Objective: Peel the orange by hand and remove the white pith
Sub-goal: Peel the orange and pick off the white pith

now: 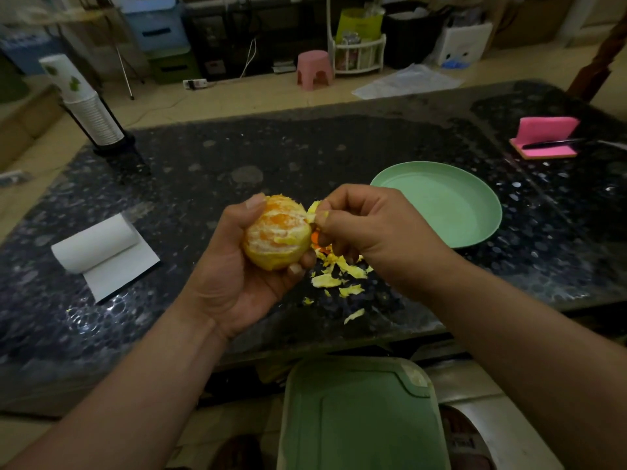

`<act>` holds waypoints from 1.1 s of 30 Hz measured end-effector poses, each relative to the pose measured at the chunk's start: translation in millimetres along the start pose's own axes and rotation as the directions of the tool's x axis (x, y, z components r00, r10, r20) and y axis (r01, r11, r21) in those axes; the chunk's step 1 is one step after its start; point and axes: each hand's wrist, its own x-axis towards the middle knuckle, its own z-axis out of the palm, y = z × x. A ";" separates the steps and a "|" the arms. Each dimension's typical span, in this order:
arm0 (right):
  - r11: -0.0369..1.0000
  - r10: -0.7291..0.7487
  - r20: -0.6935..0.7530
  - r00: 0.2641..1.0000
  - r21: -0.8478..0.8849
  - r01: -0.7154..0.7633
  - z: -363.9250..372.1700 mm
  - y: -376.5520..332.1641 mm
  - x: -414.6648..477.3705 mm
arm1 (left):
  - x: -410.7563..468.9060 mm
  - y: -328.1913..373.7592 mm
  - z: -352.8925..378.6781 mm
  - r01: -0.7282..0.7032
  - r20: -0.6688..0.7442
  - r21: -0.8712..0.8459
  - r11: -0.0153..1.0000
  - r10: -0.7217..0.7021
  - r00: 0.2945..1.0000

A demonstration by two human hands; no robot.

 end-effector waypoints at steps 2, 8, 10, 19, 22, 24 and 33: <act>1.000 0.001 -0.007 1.000 -0.005 -0.001 -0.5 1.5 0.9 | 0.4 -0.5 -2.1 0.002 0.013 -0.015 1.000 -0.002 1.000; 1.000 0.016 -0.013 1.000 -0.017 -0.016 -3.5 8.3 4.5 | -0.2 1.7 -4.3 0.006 0.017 -0.044 0.999 -0.006 1.000; 1.000 0.019 -0.020 1.000 -0.018 -0.019 -3.9 11.0 6.1 | -0.2 2.3 -6.5 0.009 0.043 -0.053 0.999 -0.006 0.999; 0.886 -0.022 -0.160 0.987 -0.460 -0.054 -15.4 31.8 17.6 | 0.9 5.5 -8.0 -0.003 0.060 -0.015 1.000 0.004 0.998; 0.717 0.001 -0.085 0.996 -0.694 -0.060 -11.2 41.5 19.7 | 2.8 0.7 -6.3 0.018 -0.015 0.029 0.999 -0.018 1.000; 0.612 0.068 -0.049 0.996 -0.787 -0.081 -10.3 47.2 20.8 | 3.0 -0.5 -5.8 0.032 -0.034 0.047 0.998 -0.031 0.999; 0.609 -0.160 -0.089 0.983 -0.793 0.028 -11.9 30.8 17.1 | 3.0 -1.3 -6.8 0.034 -0.059 0.141 0.990 -0.026 0.998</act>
